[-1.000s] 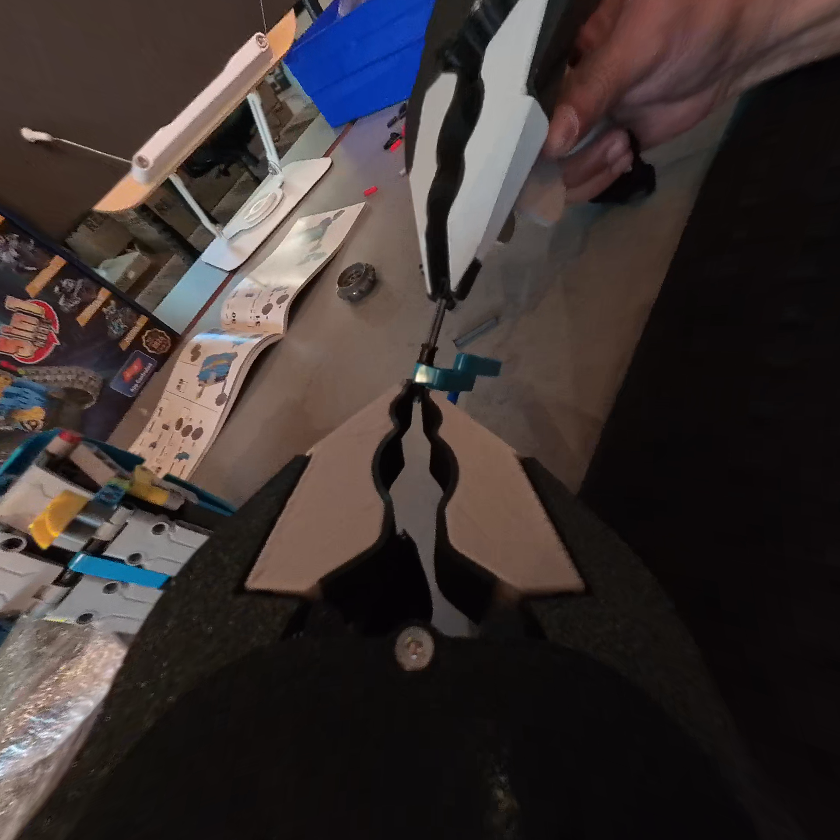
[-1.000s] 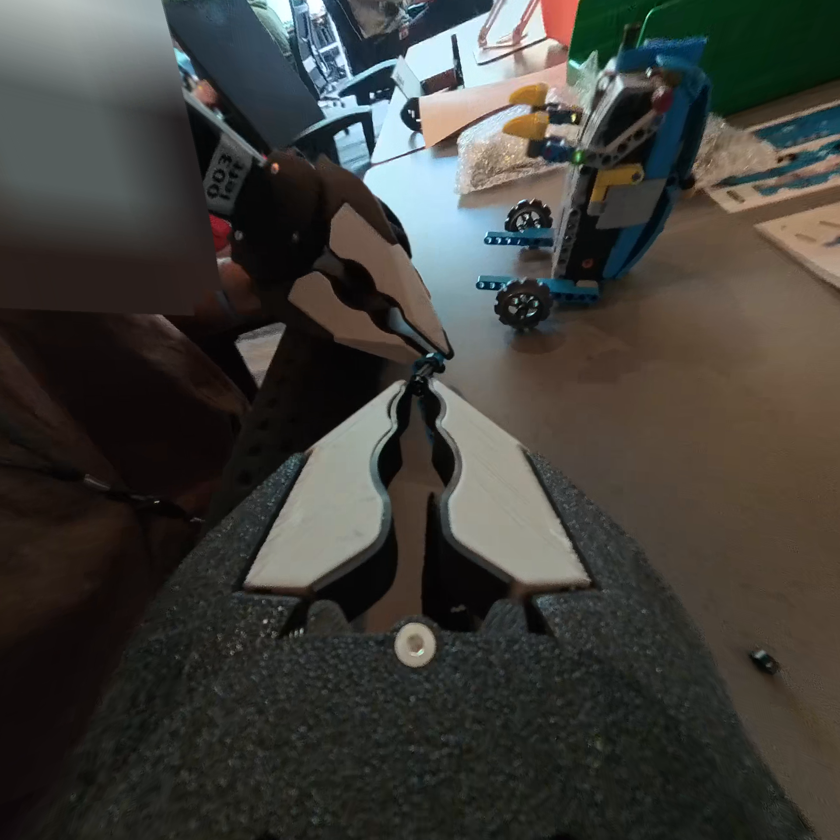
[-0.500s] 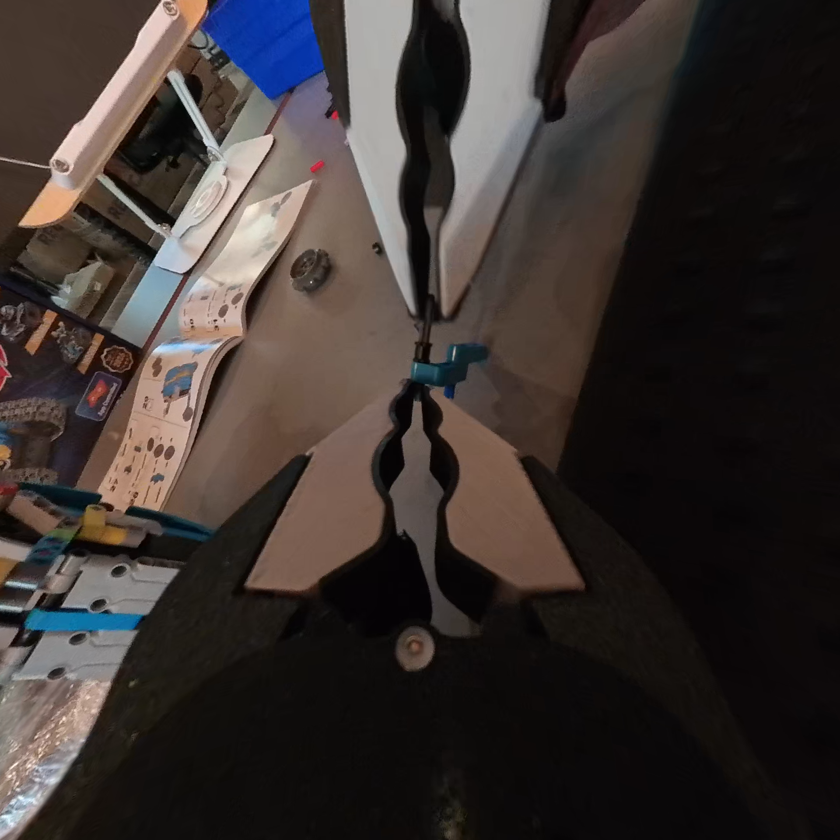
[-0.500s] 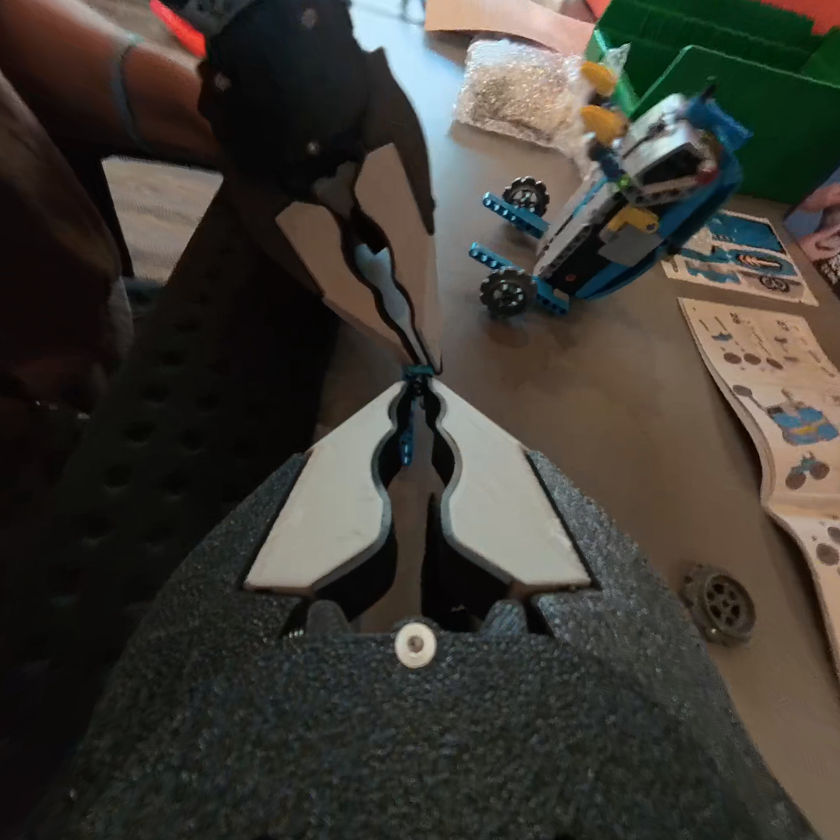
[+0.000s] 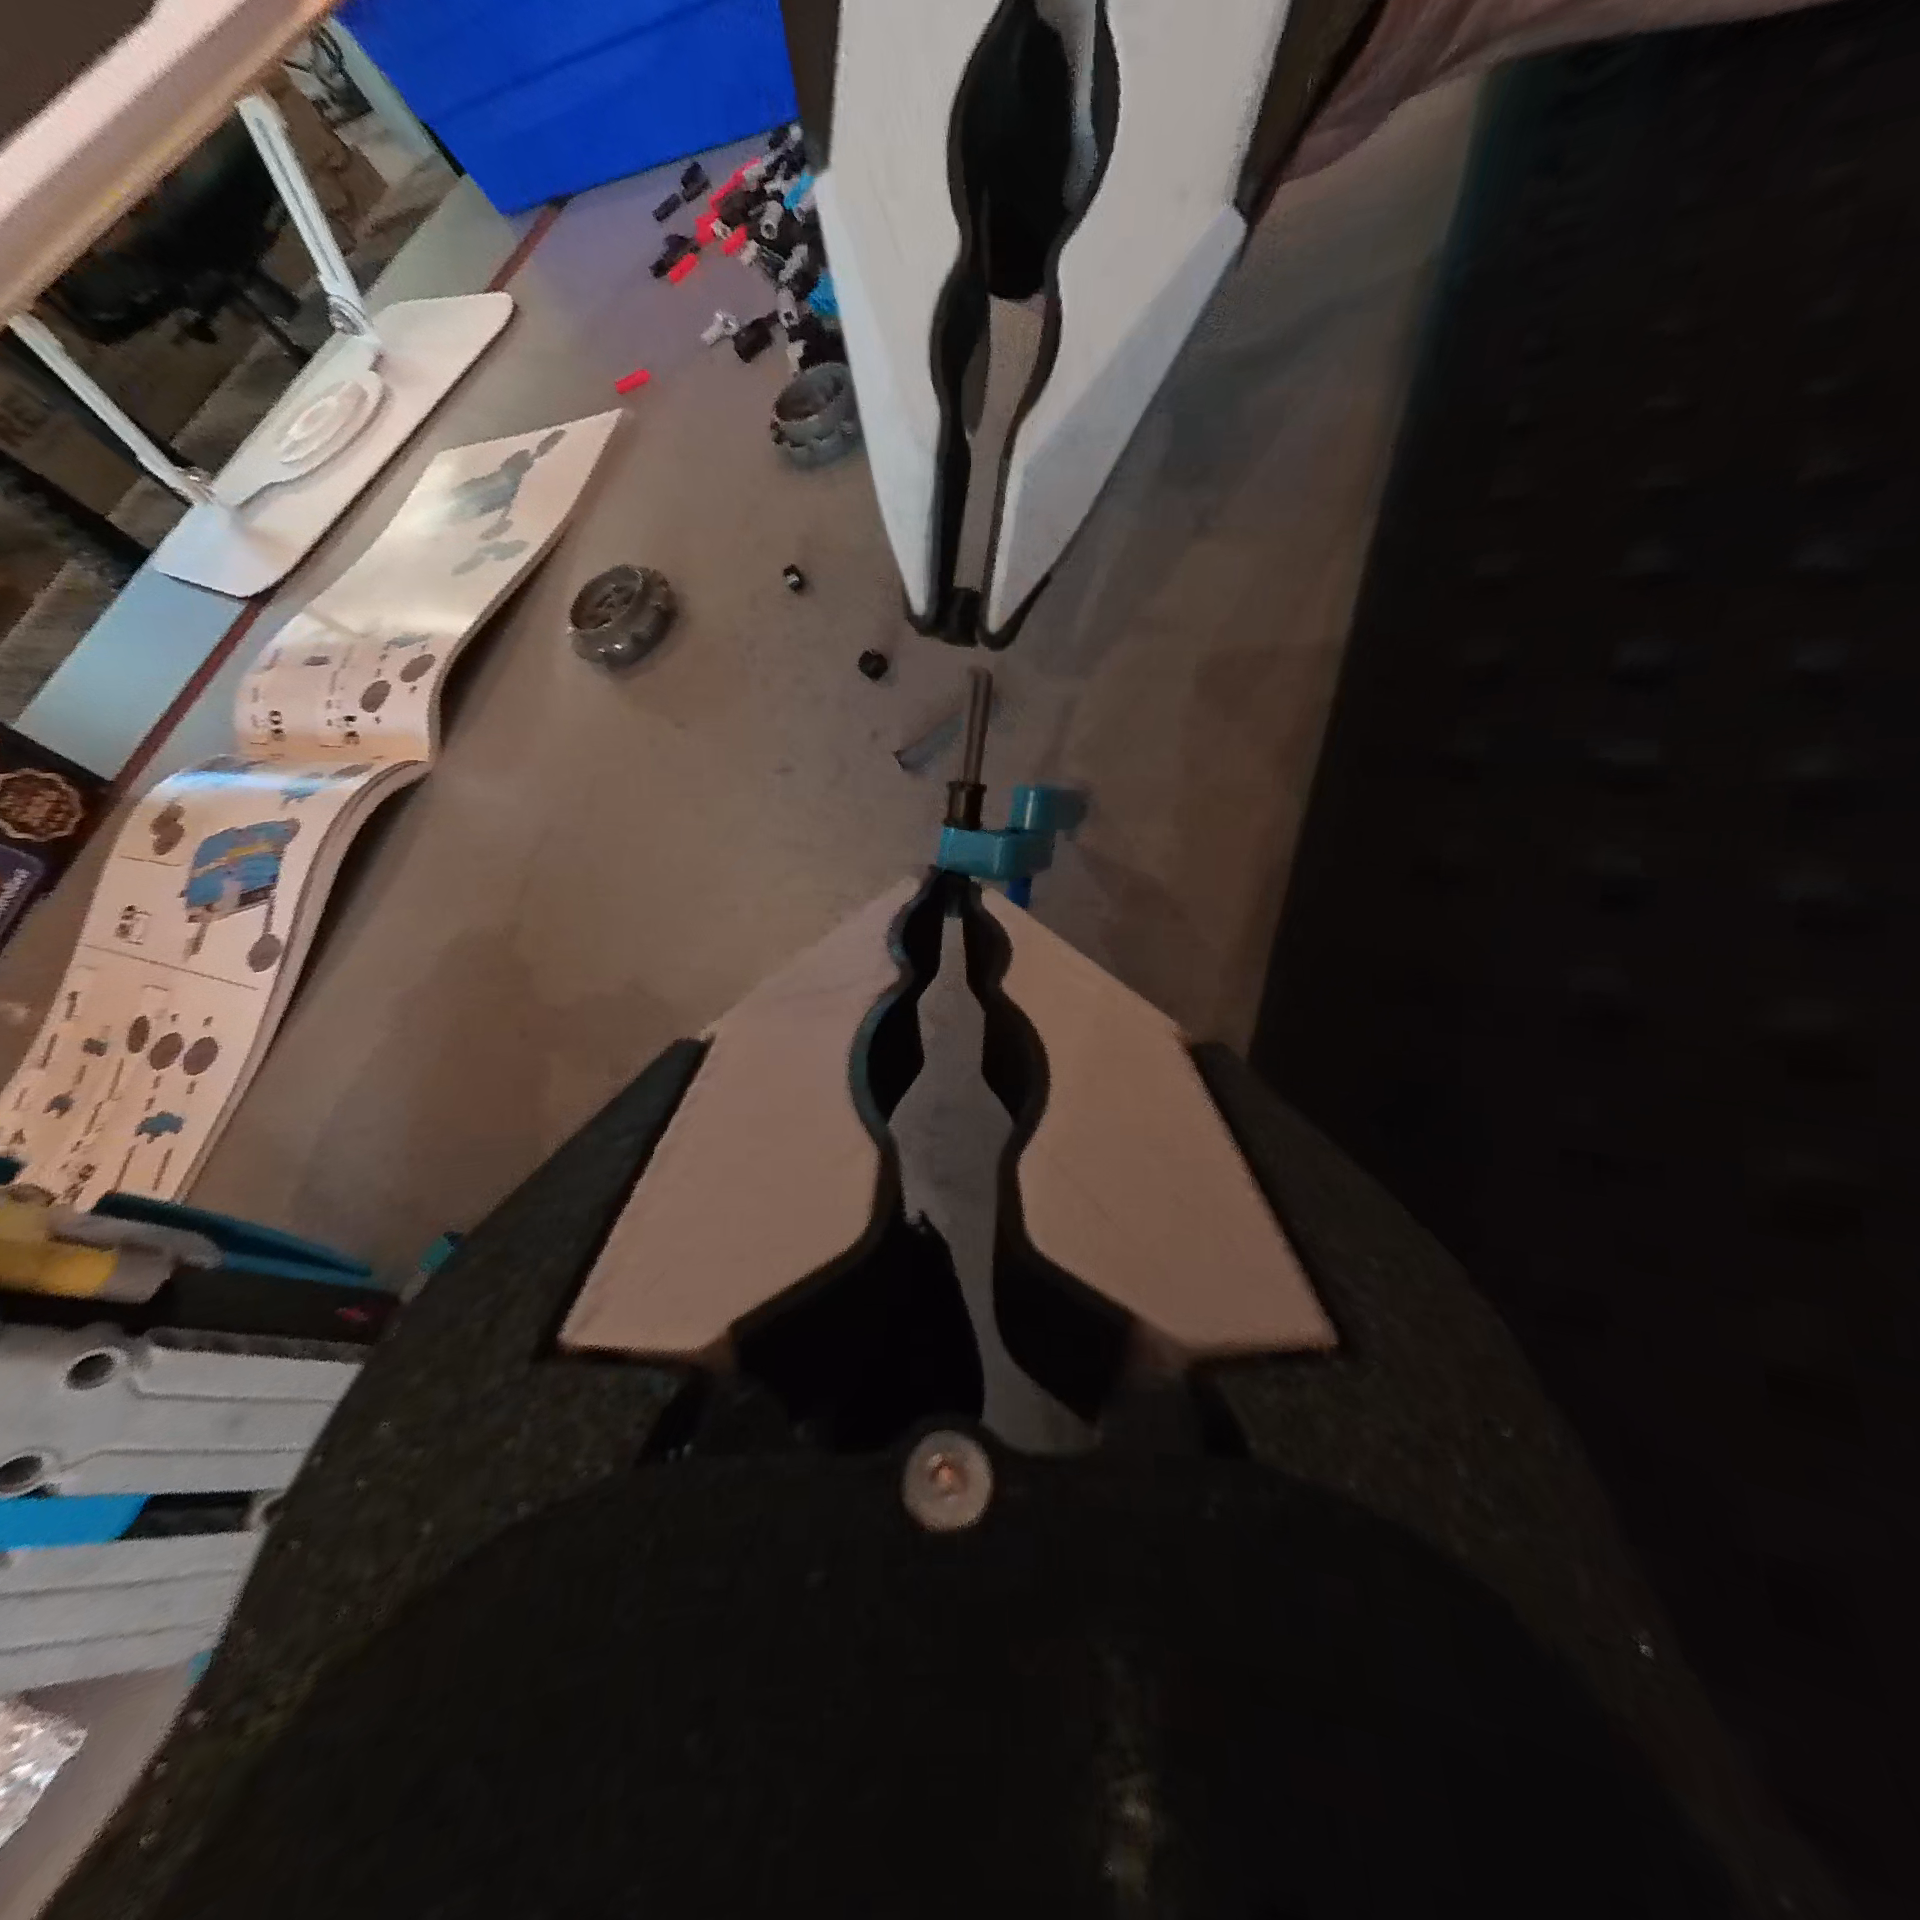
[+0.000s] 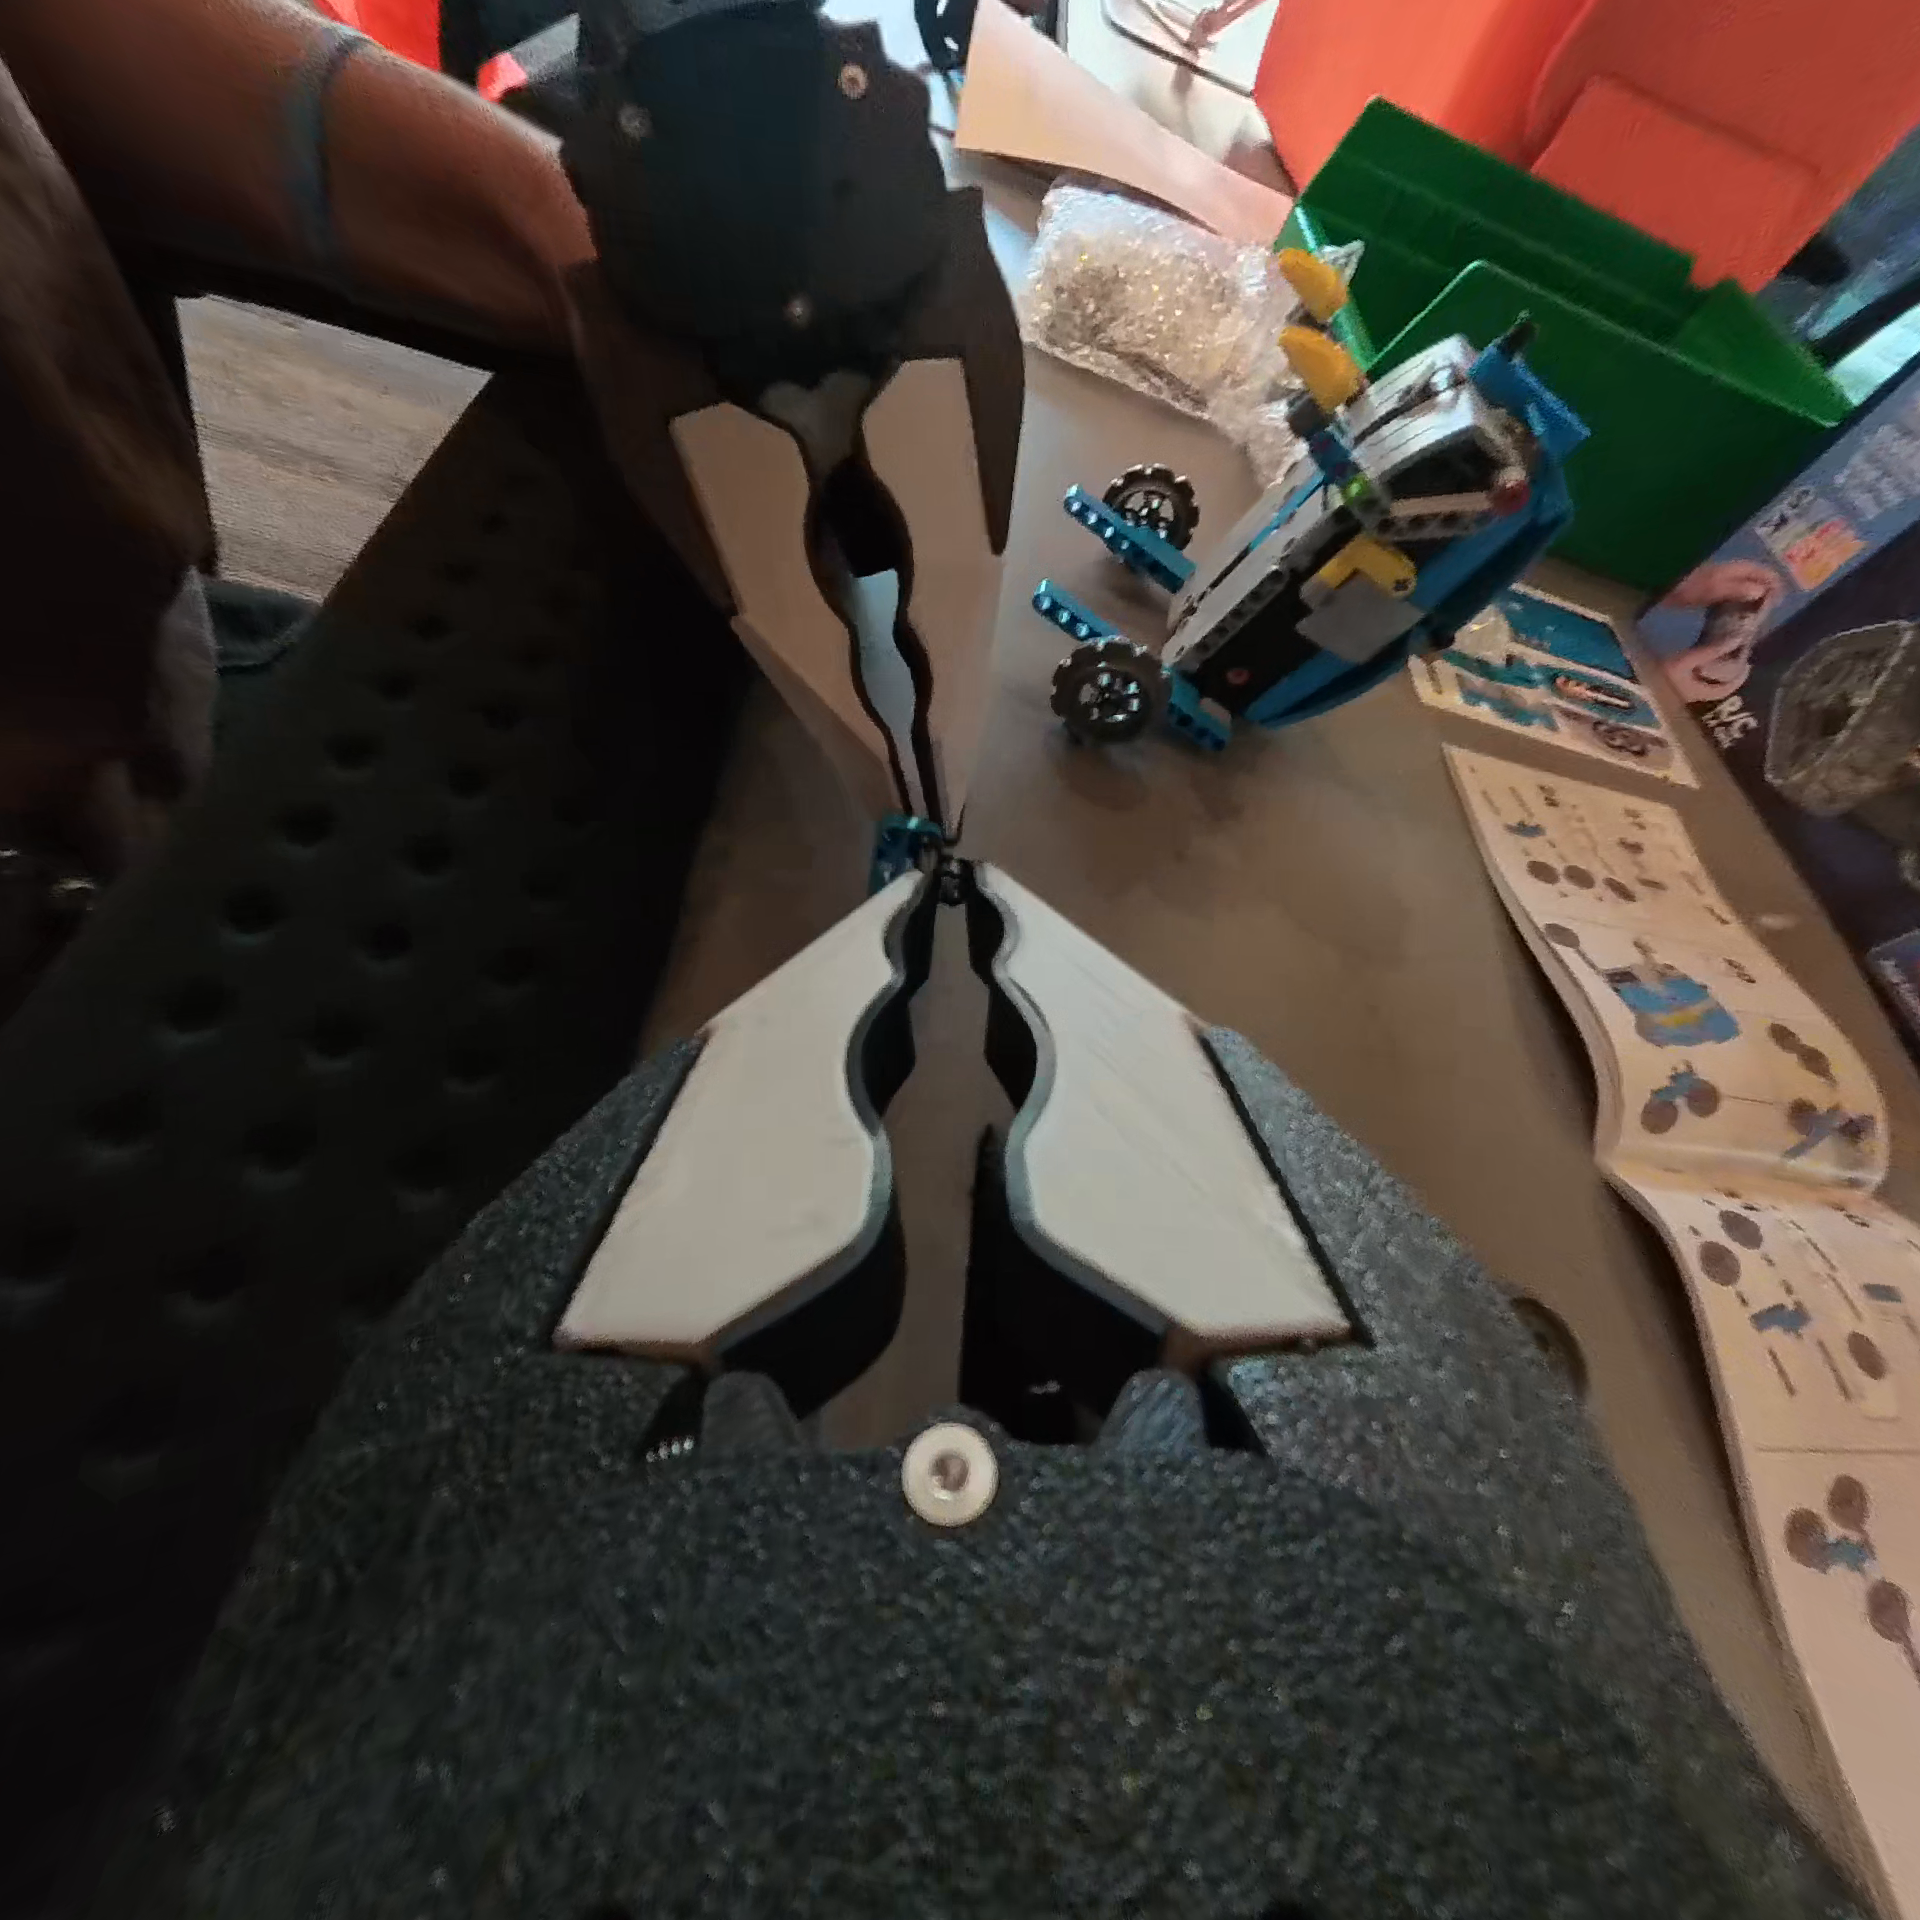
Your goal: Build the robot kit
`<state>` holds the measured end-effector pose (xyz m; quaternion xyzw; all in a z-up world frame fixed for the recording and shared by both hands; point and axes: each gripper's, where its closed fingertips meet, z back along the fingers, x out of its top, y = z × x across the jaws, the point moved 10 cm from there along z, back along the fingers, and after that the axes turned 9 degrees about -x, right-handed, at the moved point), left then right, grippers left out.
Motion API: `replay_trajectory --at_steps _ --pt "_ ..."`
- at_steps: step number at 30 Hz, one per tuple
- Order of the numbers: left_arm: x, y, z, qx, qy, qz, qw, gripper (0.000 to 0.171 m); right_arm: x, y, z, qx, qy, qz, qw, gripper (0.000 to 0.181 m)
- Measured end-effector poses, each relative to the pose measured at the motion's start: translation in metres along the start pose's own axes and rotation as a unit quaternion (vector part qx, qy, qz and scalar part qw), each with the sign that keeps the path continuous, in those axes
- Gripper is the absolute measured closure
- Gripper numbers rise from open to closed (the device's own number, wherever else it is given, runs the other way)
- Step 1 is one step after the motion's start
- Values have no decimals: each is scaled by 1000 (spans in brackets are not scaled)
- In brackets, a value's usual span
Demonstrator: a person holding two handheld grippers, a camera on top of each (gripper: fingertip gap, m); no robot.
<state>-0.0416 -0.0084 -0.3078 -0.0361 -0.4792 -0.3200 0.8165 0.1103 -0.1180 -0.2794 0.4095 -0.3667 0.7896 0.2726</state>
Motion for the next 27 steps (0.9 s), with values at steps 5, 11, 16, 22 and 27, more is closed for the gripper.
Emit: replay_trajectory --at_steps 5,11,16,22,27 --pt "-1 0 -3 -13 7 3 1000 170 -3 4 -4 23 12 6 1000 175" --pt "-2 0 -5 -17 15 3 1000 169 -4 5 -5 27 18 12 999 175" --pt "-2 0 -5 -18 16 2 1000 169 -5 4 -5 23 25 17 999 175" --pt "-2 -1 -6 -9 22 -5 1000 170 0 0 -8 55 51 17 997 175" --pt "4 0 -1 -15 -28 4 999 170 8 -7 -18 90 130 31 987 175"
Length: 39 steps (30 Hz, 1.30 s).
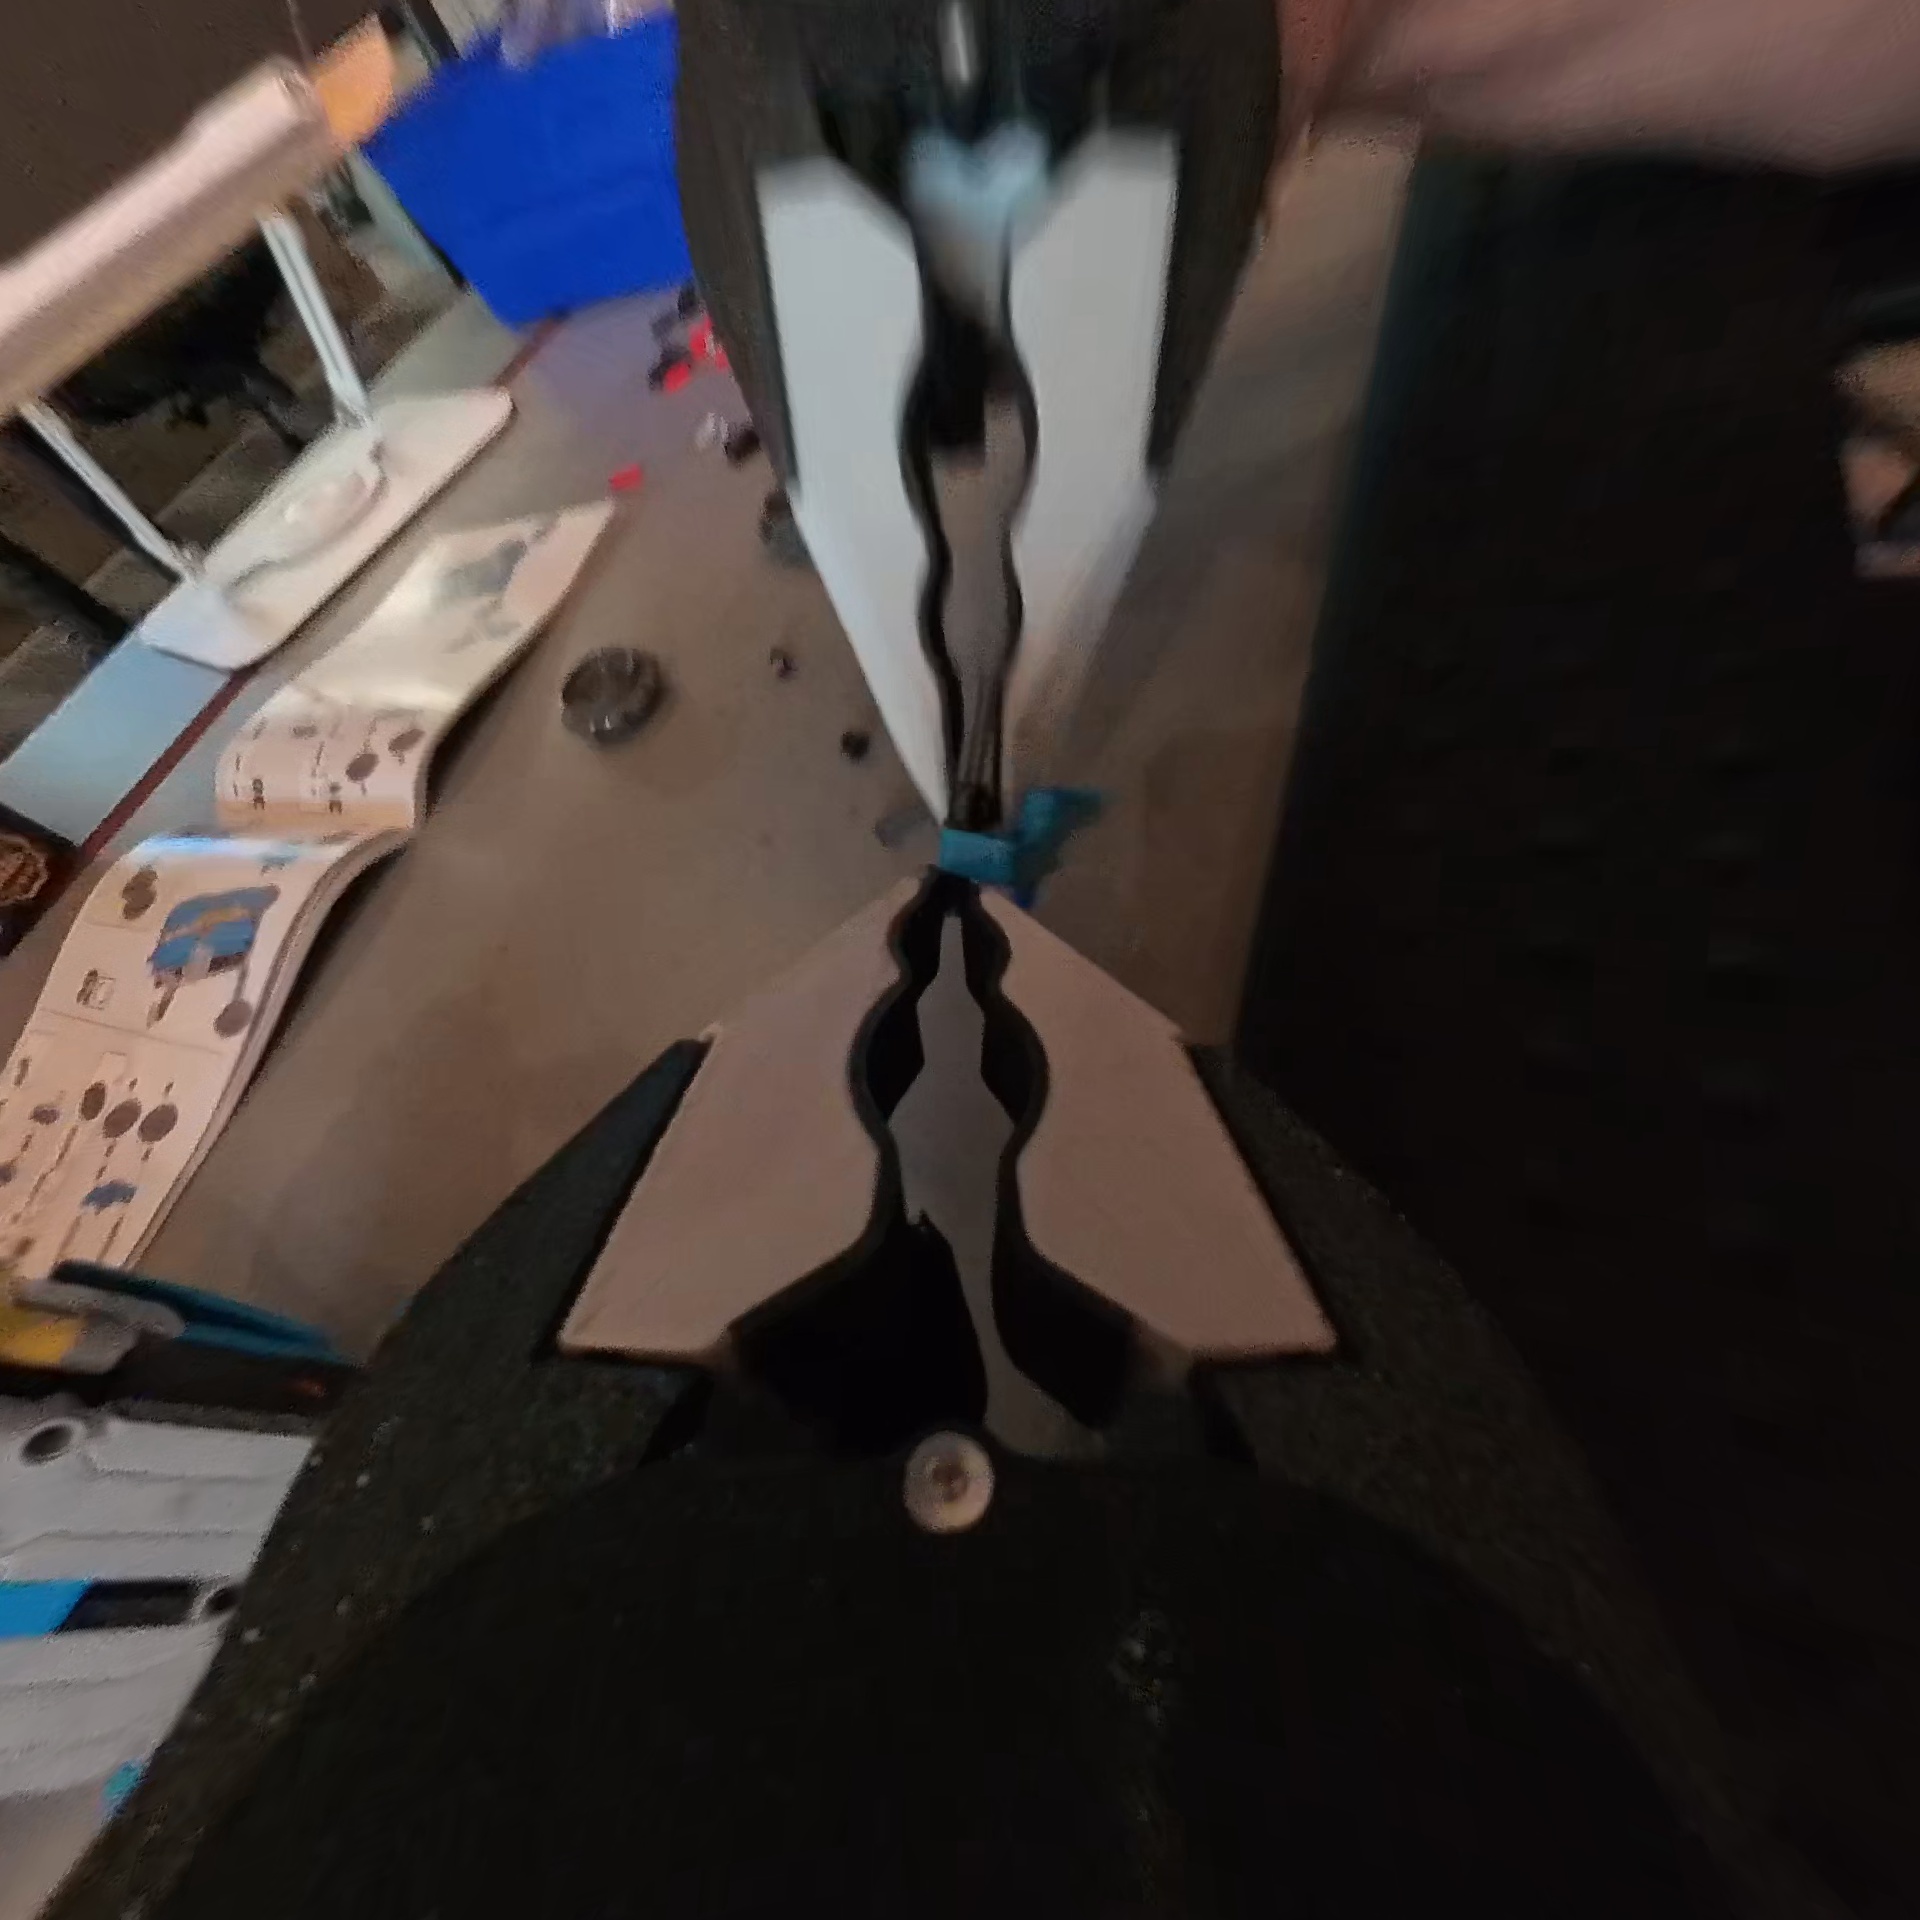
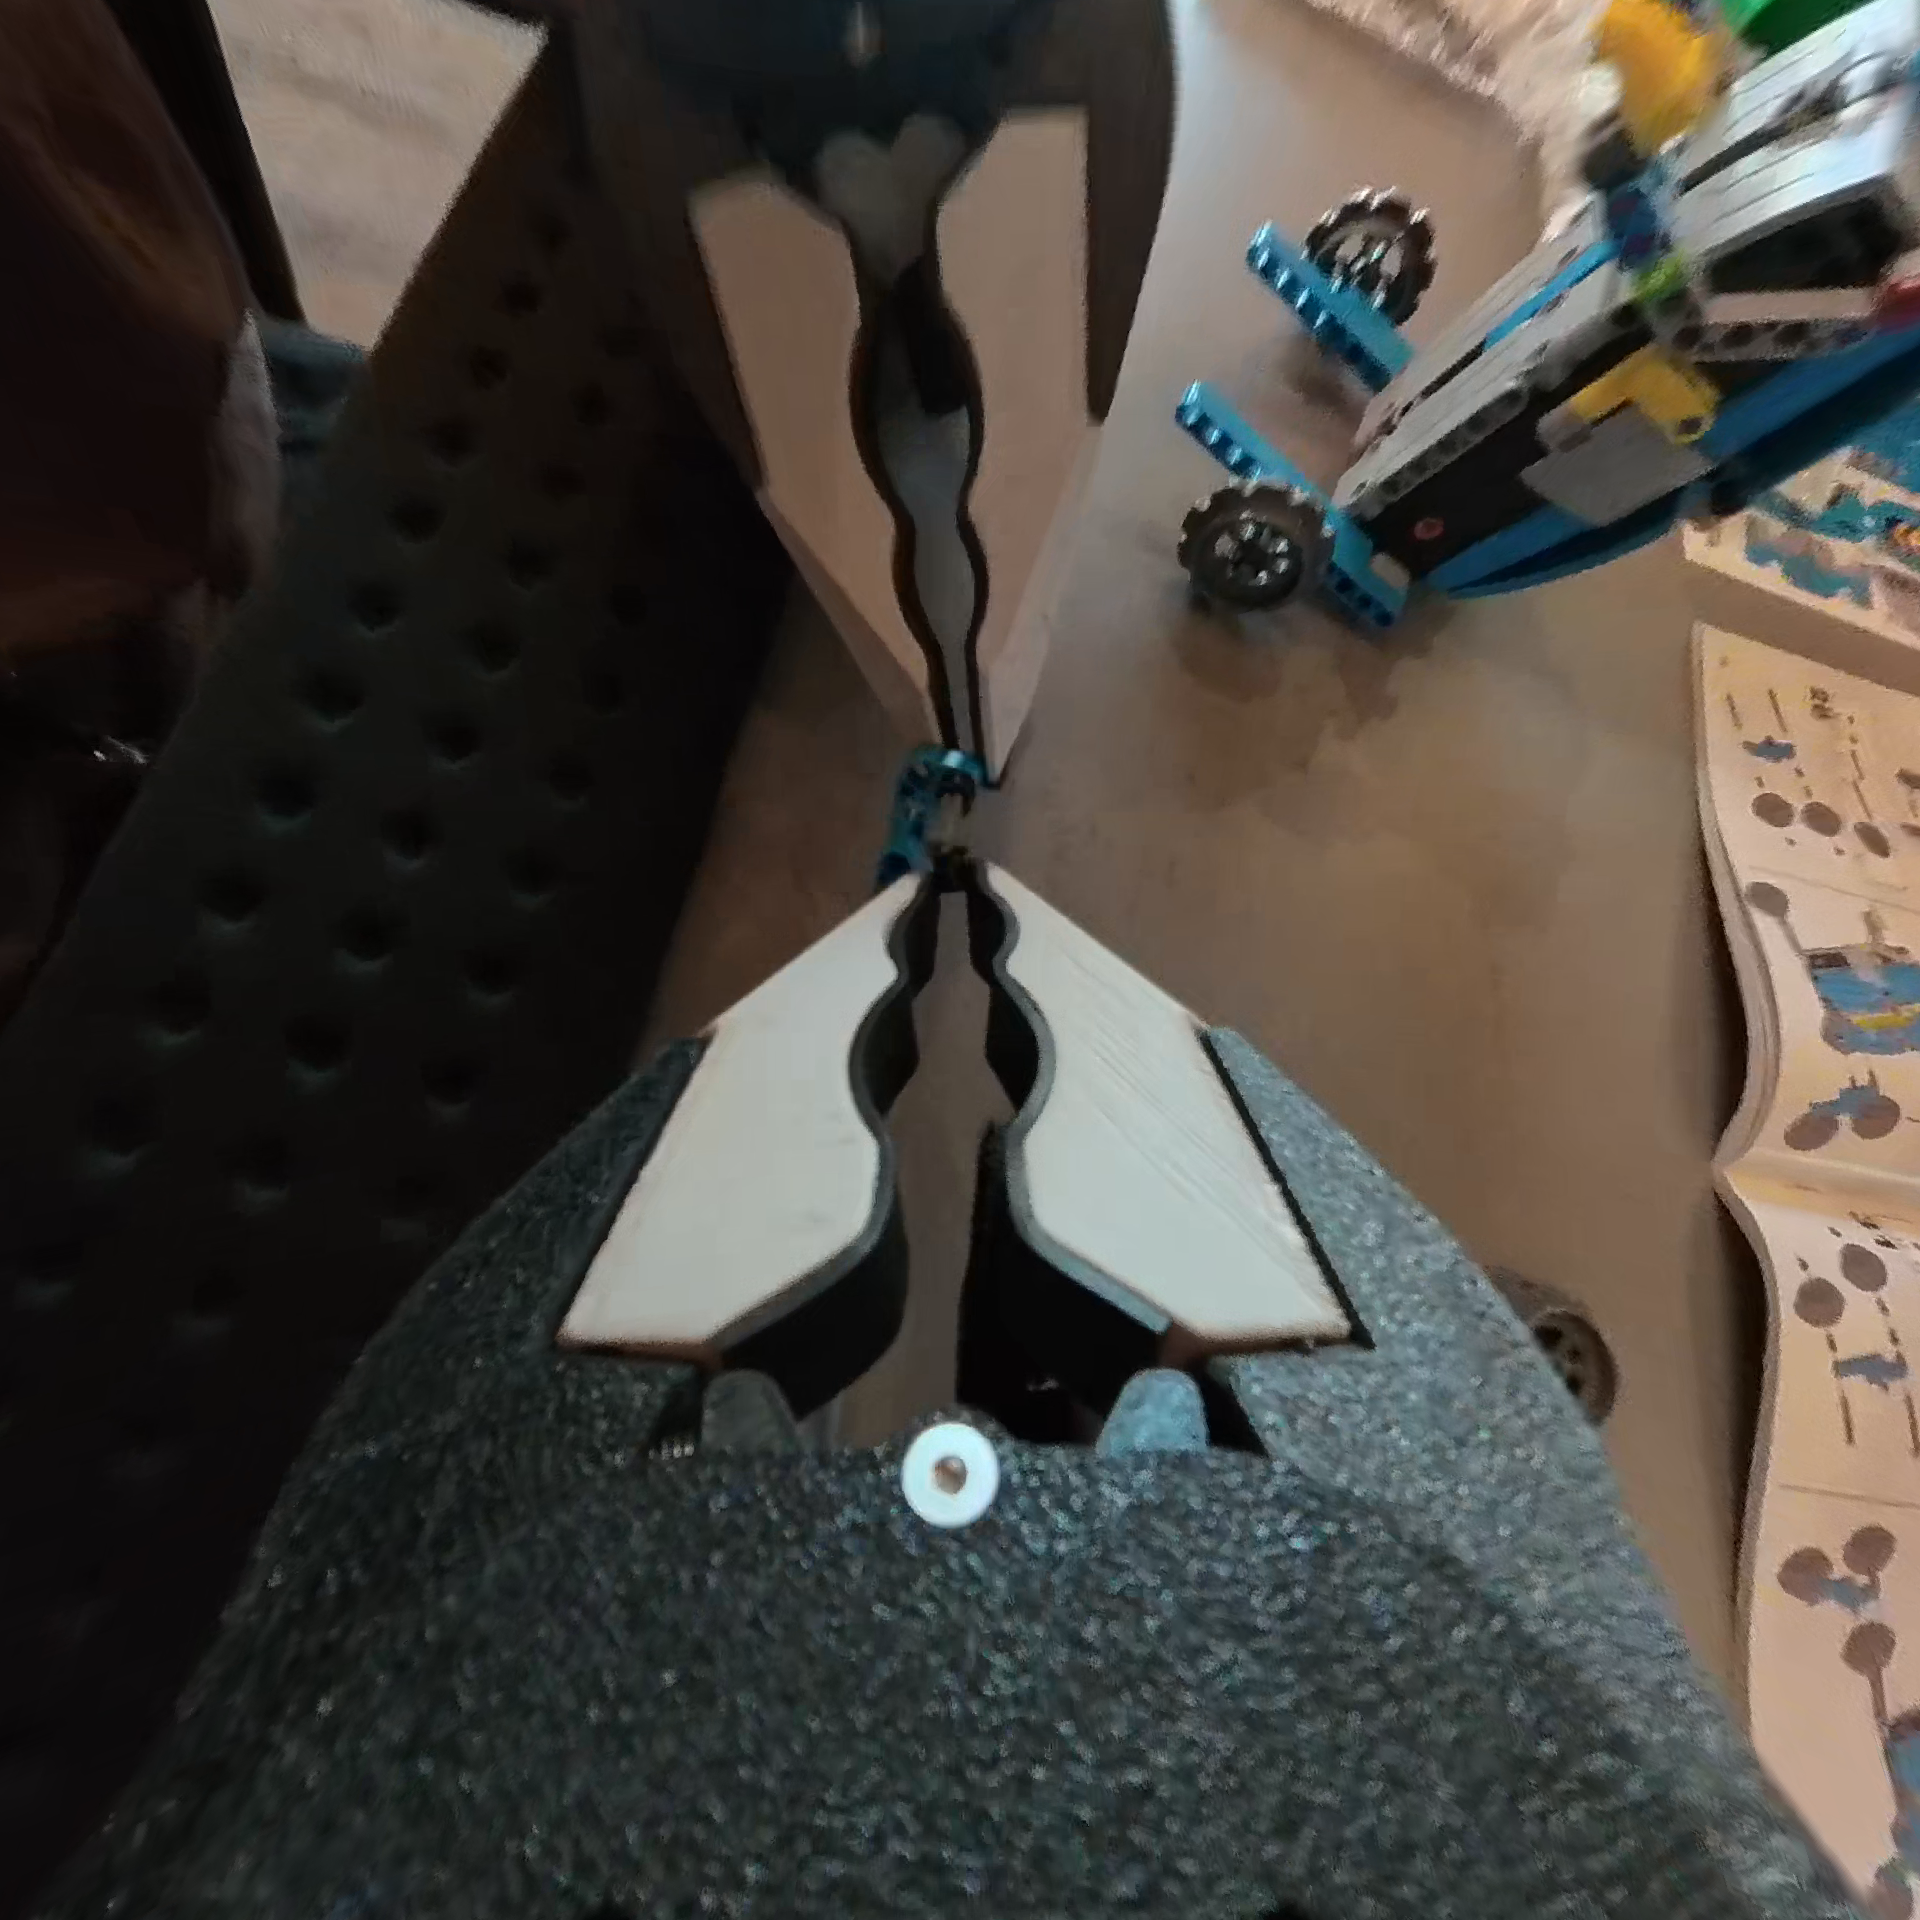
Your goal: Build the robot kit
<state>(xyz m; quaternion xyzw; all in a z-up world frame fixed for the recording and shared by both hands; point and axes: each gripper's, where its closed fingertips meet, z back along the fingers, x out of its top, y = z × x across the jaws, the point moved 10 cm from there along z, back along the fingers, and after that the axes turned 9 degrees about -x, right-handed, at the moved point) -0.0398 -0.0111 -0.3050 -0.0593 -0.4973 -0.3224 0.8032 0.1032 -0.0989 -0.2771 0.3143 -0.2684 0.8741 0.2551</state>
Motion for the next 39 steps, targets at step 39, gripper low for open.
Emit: replay_trajectory --at_steps 39 --pt "30 -14 19 151 -111 -45 981 159 -19 -22 5 180 -254 -390 867 174"
